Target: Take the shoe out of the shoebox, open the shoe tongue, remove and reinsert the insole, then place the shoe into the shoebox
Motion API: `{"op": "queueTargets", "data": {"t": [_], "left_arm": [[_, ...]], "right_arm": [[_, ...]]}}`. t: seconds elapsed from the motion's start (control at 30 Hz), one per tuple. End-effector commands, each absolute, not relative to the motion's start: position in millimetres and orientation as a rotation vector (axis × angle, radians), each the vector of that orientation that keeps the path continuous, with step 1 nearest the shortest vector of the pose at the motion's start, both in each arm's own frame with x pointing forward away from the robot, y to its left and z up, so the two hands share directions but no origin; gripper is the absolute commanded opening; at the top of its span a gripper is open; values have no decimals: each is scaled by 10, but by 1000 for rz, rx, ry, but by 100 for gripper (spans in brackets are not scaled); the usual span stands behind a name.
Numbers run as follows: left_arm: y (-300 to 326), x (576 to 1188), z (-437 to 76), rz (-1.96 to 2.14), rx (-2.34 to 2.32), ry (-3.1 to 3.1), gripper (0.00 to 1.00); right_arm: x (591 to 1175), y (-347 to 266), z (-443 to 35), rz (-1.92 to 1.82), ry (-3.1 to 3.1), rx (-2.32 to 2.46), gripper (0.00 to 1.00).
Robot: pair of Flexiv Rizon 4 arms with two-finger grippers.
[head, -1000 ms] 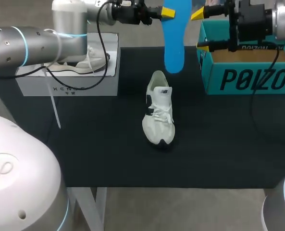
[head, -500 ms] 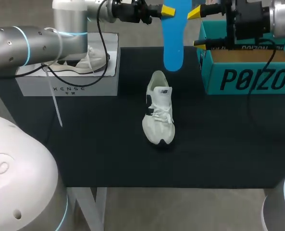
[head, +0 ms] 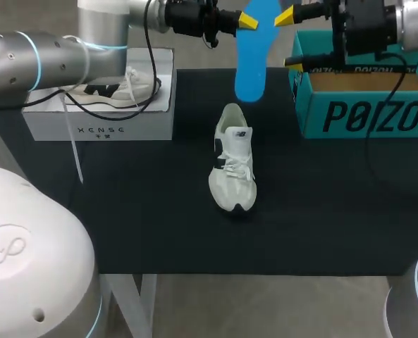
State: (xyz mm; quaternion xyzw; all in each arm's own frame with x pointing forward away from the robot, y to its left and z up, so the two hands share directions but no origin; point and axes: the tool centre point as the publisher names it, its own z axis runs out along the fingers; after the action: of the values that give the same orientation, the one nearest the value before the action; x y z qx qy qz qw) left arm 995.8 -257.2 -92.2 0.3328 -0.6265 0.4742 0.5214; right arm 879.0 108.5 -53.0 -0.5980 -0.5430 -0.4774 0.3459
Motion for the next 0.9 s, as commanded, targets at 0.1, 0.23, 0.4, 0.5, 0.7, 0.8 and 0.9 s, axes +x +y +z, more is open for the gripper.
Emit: {"op": "queueTargets", "data": {"t": [0.1,0.23,0.4,0.5,0.7,0.8,0.9], "left_arm": [[-2562,9921,-902,1139,809,-1506,0],[-2551,9936,-936,1121,872,-1416,0],[-2568,9883,-961,1097,965,-1337,0],[-2599,9834,-957,1093,1014,-1332,0],[-2637,9754,-938,1108,1068,-1337,0],[-2649,9734,-938,1099,1054,-1330,0],[-2664,9747,-948,1092,1055,-1320,0]], "right_arm": [[8756,1103,-451,-1179,-1592,-1587,100],[8772,1090,-341,-1109,-1747,-1607,100],[8825,1109,-184,-955,-2017,-1673,100],[8892,1120,-89,-889,-2121,-1726,100],[9031,1112,4,-688,-2316,-1956,100],[9049,1106,16,-702,-2324,-1999,100],[9049,1106,16,-702,-2324,-1999,100]]}}
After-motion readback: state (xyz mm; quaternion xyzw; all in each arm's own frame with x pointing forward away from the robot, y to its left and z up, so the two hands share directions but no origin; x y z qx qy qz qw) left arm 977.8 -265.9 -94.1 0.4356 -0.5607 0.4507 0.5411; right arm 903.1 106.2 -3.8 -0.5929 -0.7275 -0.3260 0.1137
